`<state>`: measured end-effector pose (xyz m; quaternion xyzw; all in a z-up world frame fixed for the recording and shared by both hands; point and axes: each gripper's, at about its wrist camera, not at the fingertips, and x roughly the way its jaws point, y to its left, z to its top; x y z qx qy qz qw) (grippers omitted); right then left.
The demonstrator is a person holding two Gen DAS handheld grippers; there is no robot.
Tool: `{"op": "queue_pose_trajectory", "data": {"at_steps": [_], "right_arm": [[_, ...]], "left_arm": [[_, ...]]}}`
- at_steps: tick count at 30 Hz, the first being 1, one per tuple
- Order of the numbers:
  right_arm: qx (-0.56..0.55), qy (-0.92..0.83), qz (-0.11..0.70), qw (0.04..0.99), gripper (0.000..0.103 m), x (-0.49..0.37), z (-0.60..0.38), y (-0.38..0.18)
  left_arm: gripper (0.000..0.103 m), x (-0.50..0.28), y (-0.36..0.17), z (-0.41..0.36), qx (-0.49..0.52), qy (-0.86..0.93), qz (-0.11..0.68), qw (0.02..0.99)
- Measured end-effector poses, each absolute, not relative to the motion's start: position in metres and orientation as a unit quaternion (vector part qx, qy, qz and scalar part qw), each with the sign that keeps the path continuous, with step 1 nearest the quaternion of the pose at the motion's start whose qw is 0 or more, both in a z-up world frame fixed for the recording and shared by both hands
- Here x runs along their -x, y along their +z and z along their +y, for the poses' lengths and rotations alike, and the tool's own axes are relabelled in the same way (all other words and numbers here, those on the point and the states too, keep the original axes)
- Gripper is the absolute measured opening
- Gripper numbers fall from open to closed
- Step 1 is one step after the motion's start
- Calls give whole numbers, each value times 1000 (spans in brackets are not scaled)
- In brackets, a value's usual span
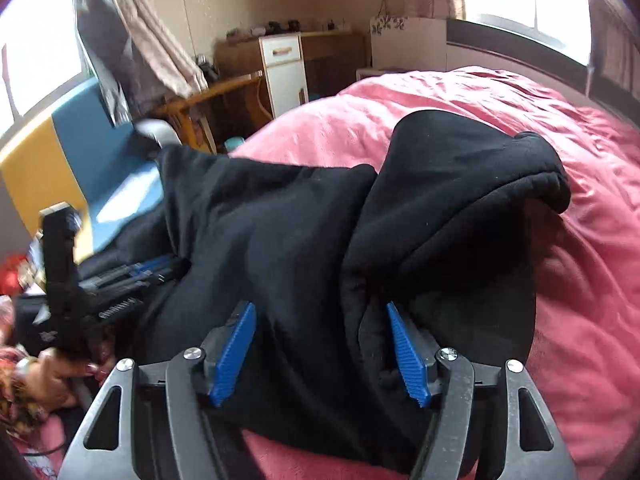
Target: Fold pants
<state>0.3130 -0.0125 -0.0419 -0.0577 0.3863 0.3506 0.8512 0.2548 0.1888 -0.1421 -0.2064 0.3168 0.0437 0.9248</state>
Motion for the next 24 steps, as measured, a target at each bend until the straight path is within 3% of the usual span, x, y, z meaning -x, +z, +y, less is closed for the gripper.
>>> {"op": "queue_pose_trajectory", "data": {"at_steps": [9, 14, 17, 21, 24], "right_arm": [[-314, 257, 371, 835, 66, -383, -144, -23], [-376, 220, 381, 815, 61, -427, -144, -29], [-399, 191, 395, 805, 52, -452, -142, -35], [-428, 152, 402, 795, 21, -469, -144, -45], [-408, 137, 388, 815, 17, -461, -156, -37]], "left_arm": [[27, -252, -145, 196, 212, 41, 315, 924], [27, -252, -145, 194, 211, 41, 315, 924], [27, -252, -145, 195, 211, 41, 315, 924], [27, -252, -145, 194, 211, 42, 316, 924], [27, -252, -145, 194, 212, 42, 315, 924]]}}
